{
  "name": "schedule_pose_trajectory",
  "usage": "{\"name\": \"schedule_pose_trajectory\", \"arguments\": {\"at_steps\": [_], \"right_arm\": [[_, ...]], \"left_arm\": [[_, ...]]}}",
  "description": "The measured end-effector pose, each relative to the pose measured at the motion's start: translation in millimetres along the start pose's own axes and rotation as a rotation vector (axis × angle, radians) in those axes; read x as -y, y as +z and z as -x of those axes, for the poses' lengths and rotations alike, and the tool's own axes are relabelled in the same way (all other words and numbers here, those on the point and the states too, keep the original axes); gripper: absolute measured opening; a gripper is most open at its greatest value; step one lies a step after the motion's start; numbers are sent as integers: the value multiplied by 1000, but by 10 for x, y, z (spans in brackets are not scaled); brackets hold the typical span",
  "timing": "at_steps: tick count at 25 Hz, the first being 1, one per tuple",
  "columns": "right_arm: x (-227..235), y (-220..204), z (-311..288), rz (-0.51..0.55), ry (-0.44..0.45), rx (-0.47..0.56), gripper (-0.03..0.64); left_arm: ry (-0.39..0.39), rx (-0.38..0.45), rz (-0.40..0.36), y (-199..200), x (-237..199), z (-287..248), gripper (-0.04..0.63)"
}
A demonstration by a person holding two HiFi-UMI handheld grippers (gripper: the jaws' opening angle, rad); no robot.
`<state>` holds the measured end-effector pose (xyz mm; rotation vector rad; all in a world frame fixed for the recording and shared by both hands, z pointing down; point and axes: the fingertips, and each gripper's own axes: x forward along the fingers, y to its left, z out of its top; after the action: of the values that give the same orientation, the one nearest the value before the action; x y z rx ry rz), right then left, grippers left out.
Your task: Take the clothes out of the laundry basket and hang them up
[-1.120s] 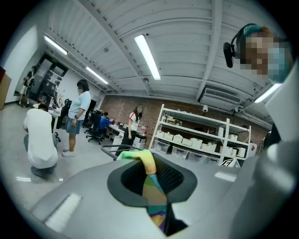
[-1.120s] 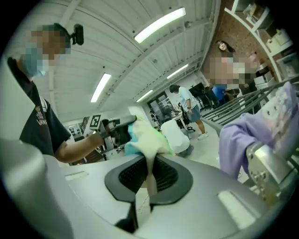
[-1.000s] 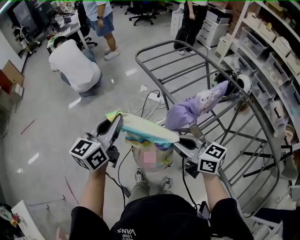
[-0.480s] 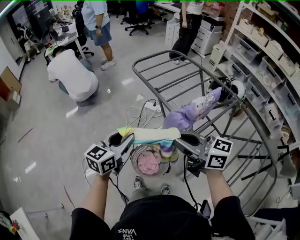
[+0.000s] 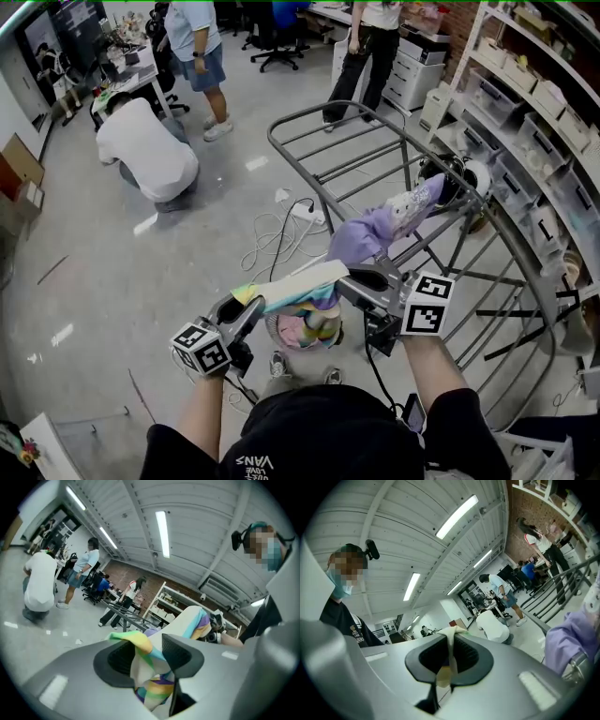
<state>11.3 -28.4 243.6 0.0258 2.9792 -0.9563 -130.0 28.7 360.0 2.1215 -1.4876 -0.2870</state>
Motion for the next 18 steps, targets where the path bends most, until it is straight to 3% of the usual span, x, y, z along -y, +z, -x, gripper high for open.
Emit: {"name": "schedule_pose_trajectory", "arguments": {"at_steps": [4, 9, 11, 15, 18], "right_arm": [[8, 41, -39, -8, -5, 14, 25], [36, 119, -93, -6, -22, 19, 25], [44, 117, -115, -2, -26, 13, 25], [109, 53, -182, 38, -85, -10, 26], [237, 127, -161, 25, -150, 42, 25]], "left_arm": [[-56, 54, 46, -4, 70, 212, 167], [-101, 65, 38, -65, 175, 364, 195], [-84, 44, 32, -115, 208, 393, 209], [33, 4, -130, -231, 144, 426, 226], [93, -73, -253, -429, 97, 483, 250]]}}
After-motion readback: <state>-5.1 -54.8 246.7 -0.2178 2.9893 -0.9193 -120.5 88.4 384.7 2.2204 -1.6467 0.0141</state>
